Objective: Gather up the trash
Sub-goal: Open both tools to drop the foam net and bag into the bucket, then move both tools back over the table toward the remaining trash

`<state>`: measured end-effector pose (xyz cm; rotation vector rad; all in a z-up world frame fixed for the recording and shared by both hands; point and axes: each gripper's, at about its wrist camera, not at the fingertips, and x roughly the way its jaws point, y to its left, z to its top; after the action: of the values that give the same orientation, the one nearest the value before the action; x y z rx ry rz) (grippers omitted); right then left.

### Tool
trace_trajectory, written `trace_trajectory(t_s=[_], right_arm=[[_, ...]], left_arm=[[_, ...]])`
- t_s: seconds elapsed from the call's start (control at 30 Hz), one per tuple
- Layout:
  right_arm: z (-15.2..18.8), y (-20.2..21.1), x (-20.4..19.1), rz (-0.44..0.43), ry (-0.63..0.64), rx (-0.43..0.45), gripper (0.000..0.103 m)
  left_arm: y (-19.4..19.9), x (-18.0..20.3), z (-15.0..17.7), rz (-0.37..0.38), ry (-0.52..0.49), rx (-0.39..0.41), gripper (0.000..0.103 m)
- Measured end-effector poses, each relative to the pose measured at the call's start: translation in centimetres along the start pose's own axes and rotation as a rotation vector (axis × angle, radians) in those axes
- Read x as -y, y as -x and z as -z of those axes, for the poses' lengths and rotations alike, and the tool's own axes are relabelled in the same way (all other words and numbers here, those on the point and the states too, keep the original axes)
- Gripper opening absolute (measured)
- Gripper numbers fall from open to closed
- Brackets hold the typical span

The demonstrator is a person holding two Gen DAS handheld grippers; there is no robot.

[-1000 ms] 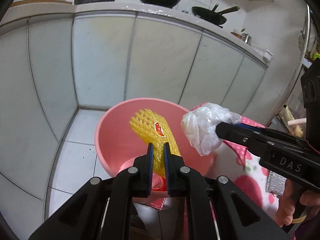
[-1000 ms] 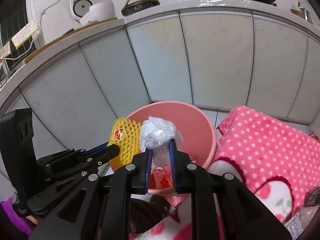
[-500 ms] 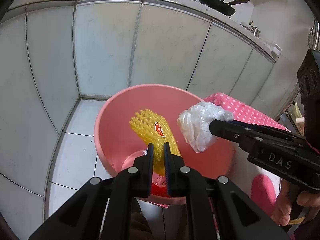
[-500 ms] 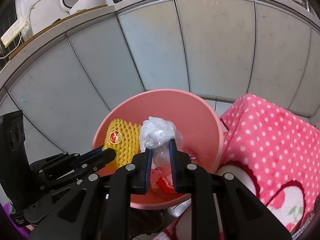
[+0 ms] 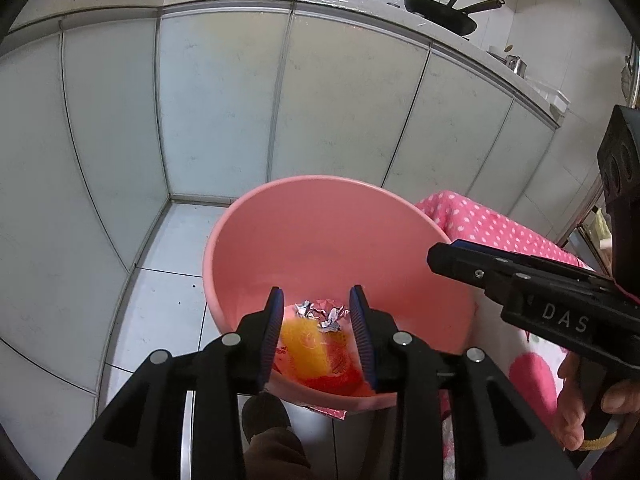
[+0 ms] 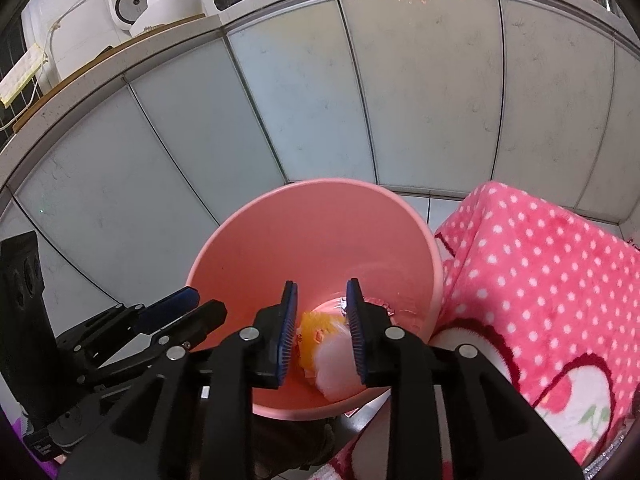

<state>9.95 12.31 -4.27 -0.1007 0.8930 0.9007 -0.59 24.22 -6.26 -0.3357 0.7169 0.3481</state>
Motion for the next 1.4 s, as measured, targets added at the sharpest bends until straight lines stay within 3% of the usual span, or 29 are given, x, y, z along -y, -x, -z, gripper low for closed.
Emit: trace_trajectory(t_s=[0.63,0.93,1.17,1.4], right_arm=[[1.1,5.4,-0.6,-0.001,0.032,0.070,0.035],[5.4,10.4,0.2,0.037,0.031,0.075,0.035],[9.7,15.0,2.5,0.117,0.013,0.090,0.035],[14.1,18.8,5.9,0.163,-0.083,0.109,0.035]], left_arm=[[4.1,-0.1,-0.1,0.063,0.000,0.048,0.033],[5.2,2.6,0.8,0.158,0.012,-0.012,0.033],[5.9,6.3,1.7,0.212,-0.060,-0.035,0.033],[6.8,10.5,2.6,0.251,-0.146,-0.052,0.033]])
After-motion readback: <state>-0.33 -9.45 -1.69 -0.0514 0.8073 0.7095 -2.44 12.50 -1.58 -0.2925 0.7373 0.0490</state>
